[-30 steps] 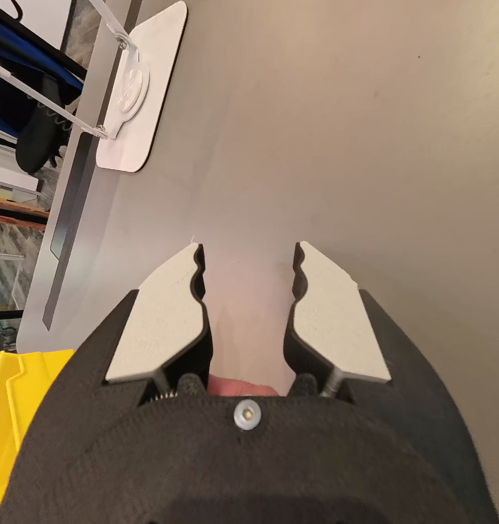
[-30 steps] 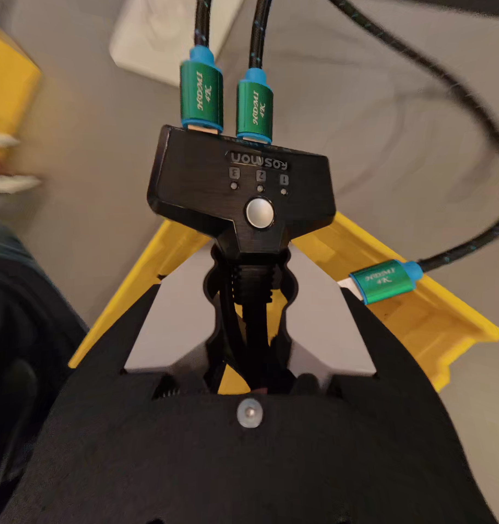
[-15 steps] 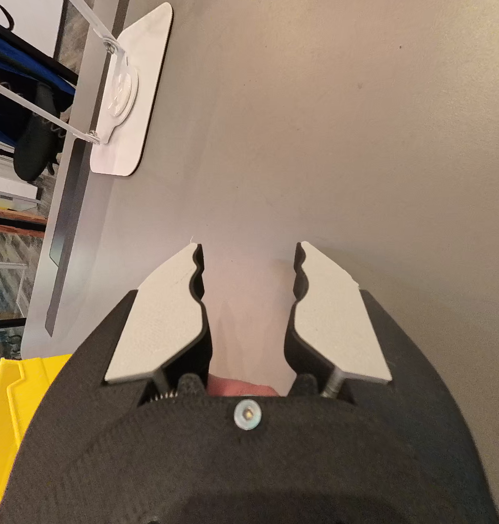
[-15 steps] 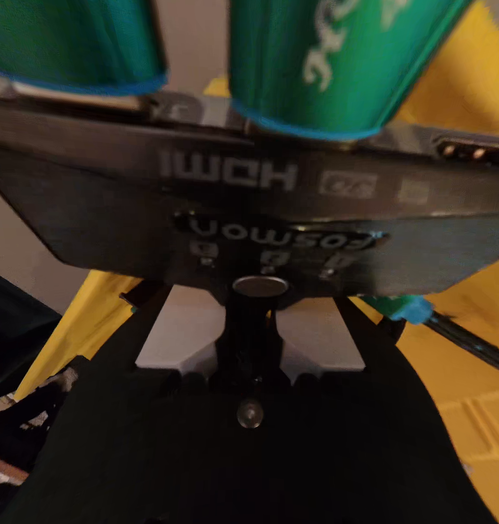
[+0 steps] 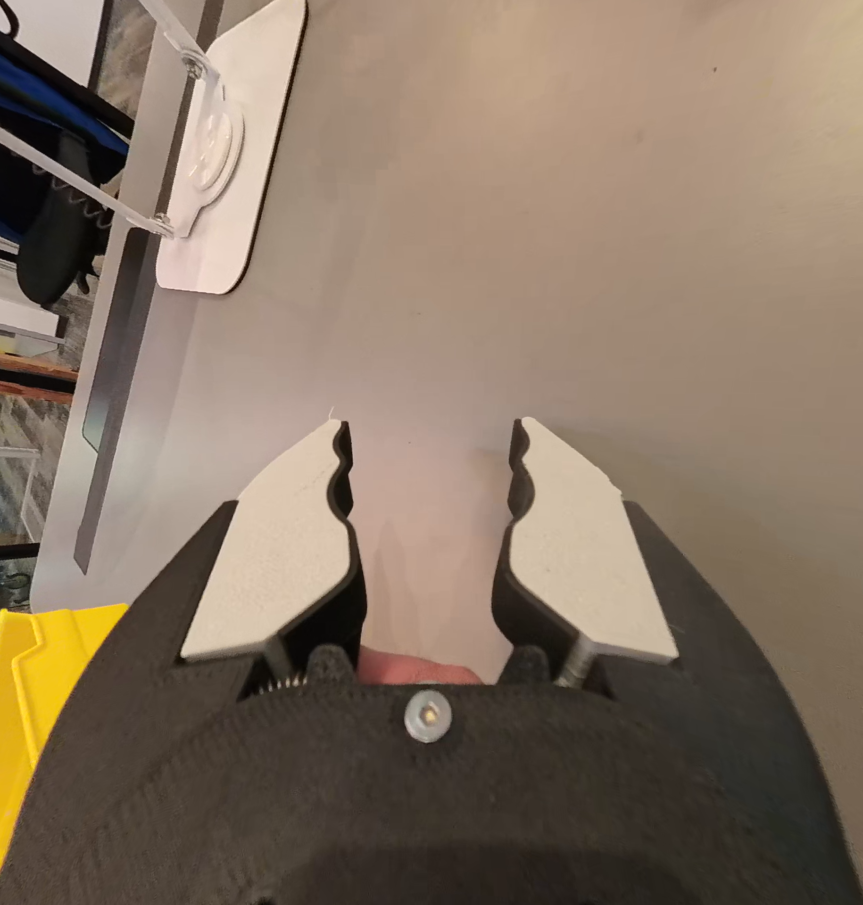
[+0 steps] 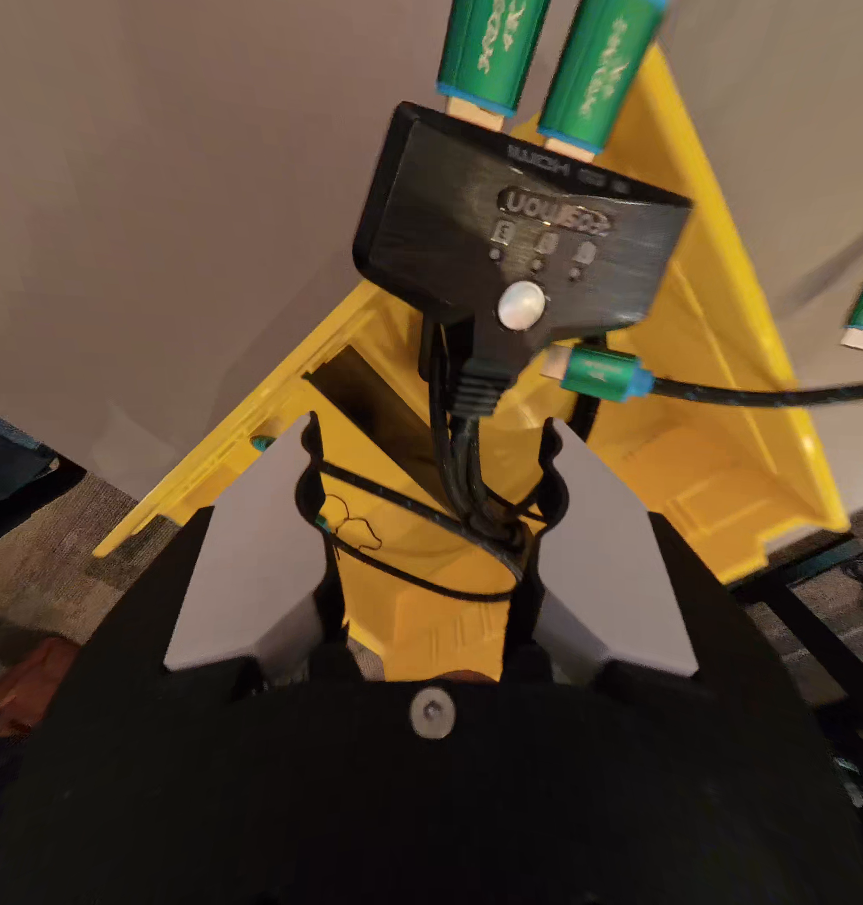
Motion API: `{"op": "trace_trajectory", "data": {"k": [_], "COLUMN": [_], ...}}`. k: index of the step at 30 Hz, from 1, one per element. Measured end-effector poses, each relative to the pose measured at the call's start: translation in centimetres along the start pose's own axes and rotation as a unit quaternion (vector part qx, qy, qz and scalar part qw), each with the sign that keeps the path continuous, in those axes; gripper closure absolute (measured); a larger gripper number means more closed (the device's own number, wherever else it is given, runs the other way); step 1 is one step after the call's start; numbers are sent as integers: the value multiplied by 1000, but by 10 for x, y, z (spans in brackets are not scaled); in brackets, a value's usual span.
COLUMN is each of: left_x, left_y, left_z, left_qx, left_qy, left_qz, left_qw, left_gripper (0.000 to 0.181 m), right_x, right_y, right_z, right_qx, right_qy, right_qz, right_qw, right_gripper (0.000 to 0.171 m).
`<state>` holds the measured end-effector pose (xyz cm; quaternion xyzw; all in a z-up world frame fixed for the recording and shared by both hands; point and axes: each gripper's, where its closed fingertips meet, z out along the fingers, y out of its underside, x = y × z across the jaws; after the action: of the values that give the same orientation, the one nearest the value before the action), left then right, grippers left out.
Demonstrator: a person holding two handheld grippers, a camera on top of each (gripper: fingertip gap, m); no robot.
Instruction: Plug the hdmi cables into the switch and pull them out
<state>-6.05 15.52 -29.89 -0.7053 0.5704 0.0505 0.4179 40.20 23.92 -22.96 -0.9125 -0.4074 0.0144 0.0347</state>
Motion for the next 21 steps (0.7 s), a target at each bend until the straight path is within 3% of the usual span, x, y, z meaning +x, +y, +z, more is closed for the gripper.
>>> {"op": "trace_trajectory", "data": {"k": [4,6,9,11,13,14,17,21], "left_x": [0,1,4,6,8,9,7,5], "left_y": [1,2,1,0,0,0,2,3], "left_z": [2,5,6,5,5,4,5,8], "left_qx": [-2,-4,-5,-3,-2,-2,-2,3], "left_qy": [0,4,4,5,9,10,10,14], "left_qz": [-2,-4,3,5,6,8,11,3], "left_qw": [1000,1000,1000,1000,1000,1000,1000,1000], "left_gripper": [120,120,120,120,120,120,120,121], "right_x": [1,4,21,27,32,32,27,27], "right_y": [-57,-89,-121,-135,-141,-143,-152,-158], "right_z": [-44,-42,-15,5,14,14,-7,-73], "right_qx": [133,163,145,125,116,120,179,326], "right_qy": [-15,-21,-1,-5,-2,-9,-28,-2], "right_qz": [21,31,48,59,46,43,44,22], "right_qw": [991,986,988,990,992,992,983,945], "right_gripper": [91,90,87,105,137,139,143,146]}}
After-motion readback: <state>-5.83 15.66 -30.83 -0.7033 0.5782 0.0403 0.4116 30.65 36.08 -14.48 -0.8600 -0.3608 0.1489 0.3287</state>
